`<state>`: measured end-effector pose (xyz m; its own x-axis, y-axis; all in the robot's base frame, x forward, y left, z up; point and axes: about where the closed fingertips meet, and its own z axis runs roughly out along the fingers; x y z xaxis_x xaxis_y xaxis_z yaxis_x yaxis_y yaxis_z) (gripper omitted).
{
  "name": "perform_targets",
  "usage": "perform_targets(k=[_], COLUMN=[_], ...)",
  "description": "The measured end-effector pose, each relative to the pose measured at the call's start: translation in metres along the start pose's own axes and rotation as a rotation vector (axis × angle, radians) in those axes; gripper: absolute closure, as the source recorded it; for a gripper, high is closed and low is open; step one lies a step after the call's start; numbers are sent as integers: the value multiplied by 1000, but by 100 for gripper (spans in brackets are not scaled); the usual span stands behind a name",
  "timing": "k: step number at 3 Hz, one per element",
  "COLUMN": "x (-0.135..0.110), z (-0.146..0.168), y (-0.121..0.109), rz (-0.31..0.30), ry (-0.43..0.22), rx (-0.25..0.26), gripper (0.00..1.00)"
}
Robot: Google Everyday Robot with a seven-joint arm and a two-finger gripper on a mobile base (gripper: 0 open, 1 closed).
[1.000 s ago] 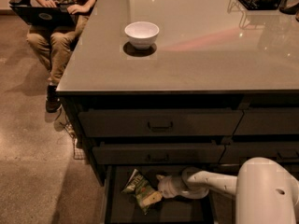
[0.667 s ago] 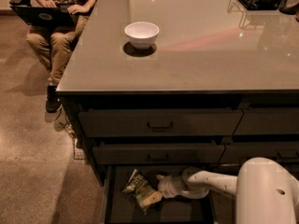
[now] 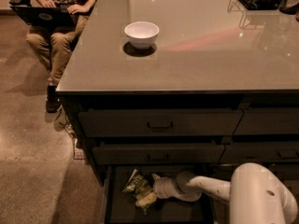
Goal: Pick green jalapeno chip bag from bottom drawer and place on counter
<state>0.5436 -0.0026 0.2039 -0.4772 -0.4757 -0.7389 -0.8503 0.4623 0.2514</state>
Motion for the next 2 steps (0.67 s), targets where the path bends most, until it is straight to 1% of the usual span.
perform_targets(k=[1, 2], x=[8, 22], z=[25, 54], y=[-8, -20], rz=[-32, -28], ry=[13, 31], rx=[25, 26], gripper=[0, 0])
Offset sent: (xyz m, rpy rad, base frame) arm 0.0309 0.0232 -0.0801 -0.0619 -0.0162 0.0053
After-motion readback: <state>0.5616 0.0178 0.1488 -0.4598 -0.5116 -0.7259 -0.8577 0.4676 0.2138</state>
